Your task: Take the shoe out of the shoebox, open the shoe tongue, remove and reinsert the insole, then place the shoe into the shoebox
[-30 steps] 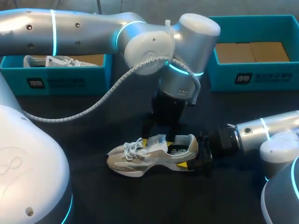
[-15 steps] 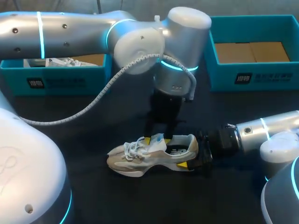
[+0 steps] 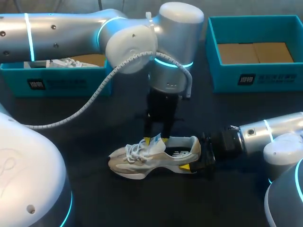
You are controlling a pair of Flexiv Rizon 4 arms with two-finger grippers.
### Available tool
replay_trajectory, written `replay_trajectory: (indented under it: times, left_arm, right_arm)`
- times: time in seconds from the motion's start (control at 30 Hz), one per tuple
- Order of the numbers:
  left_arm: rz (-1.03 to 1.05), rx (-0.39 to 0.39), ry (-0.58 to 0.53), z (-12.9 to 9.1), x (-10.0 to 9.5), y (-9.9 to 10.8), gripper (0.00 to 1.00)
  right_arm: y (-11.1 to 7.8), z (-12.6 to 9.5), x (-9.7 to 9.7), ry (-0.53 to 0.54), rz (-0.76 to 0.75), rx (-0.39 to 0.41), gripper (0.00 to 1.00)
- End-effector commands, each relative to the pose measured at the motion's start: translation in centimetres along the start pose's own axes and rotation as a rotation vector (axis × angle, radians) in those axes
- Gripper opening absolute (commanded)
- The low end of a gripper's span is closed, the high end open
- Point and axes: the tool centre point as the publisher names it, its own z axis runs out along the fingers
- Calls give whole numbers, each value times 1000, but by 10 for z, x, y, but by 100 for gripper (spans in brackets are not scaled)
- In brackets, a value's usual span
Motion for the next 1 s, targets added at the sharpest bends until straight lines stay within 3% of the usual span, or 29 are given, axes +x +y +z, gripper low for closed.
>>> replay_trajectory:
  times: [0.03, 0.2, 0.3, 0.5, 1.0]
  left_arm:
    - [4, 6, 13, -1, -7, 3, 36]
    - [6, 13, 22, -3, -11, 5, 27]
    - [4, 18, 28, -4, -14, 6, 0]
    - [-3, 26, 68, -3, -26, 8, 0]
    - [32, 52, 351, 9, -82, 17, 0]
  right_arm:
    - [0, 2, -1, 1, 1, 5, 0]
    - [0, 2, -1, 1, 1, 5, 0]
    - [0, 2, -1, 1, 1, 5, 0]
    - [0, 2, -1, 1, 1, 5, 0]
    - [0, 2, -1, 1, 1, 5, 0]
